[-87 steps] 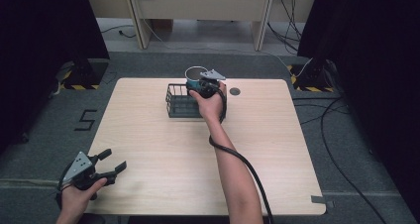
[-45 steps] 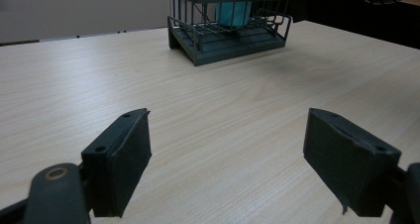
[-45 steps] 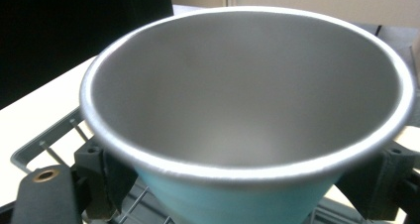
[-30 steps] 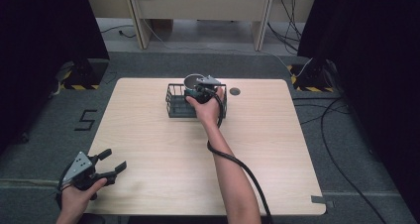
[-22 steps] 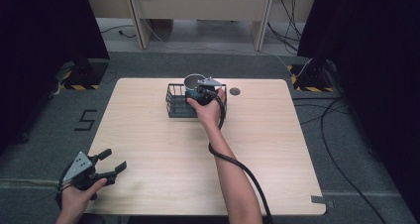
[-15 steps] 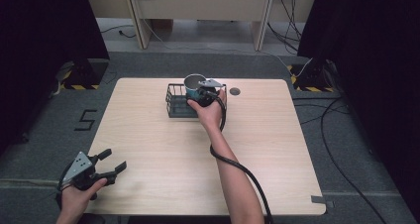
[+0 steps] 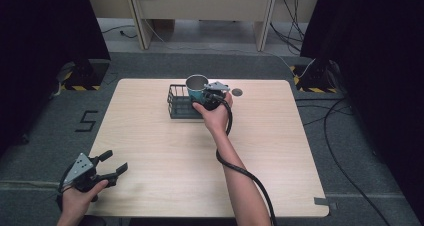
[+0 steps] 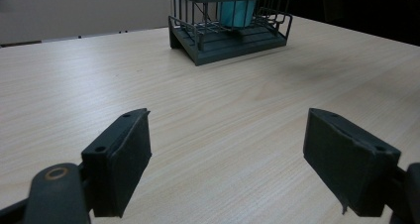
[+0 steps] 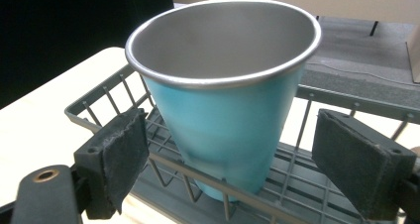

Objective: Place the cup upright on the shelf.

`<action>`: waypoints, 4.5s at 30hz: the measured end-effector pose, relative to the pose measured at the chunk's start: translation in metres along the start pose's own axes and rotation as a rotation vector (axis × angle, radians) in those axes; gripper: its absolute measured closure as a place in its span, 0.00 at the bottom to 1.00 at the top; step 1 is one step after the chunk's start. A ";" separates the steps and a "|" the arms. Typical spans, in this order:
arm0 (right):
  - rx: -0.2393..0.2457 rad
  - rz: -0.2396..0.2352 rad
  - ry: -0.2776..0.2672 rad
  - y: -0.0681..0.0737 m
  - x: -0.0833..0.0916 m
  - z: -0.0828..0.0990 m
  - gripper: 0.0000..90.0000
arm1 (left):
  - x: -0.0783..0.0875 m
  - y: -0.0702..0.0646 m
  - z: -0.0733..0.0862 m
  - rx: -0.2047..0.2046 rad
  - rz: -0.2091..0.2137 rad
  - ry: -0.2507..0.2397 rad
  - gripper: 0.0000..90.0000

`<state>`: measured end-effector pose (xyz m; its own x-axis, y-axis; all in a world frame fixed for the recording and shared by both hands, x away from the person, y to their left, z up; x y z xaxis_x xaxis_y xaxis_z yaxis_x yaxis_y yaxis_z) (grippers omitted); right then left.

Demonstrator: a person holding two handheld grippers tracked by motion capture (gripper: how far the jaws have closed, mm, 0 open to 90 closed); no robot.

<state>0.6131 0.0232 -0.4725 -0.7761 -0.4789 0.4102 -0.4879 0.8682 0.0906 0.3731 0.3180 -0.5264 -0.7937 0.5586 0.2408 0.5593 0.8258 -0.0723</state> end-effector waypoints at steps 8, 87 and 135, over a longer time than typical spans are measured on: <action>0.000 -0.005 -0.008 -0.002 0.017 0.001 0.17 | 0.000 0.000 0.000 -0.003 -0.002 0.001 0.20; 0.000 0.095 -0.032 -0.079 0.151 0.061 0.17 | 0.000 0.001 0.000 -0.015 -0.018 0.009 0.20; -0.007 0.095 -0.028 -0.089 0.203 0.155 0.17 | 0.000 0.001 0.000 -0.014 -0.022 0.008 0.19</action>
<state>0.4367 -0.1712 -0.5384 -0.8297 -0.3979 0.3915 -0.4088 0.9107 0.0593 0.3739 0.3189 -0.5263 -0.8038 0.5400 0.2495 0.5453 0.8365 -0.0535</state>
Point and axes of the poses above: each handheld gripper's, and its own axes: x roughly backward along the jaws, z roughly out of its underside, y roughly to its left, the point moved 8 cm from there along -x, roughly forward along the jaws, and after that the axes turned 1 degree about -y, right-handed, at the moved point
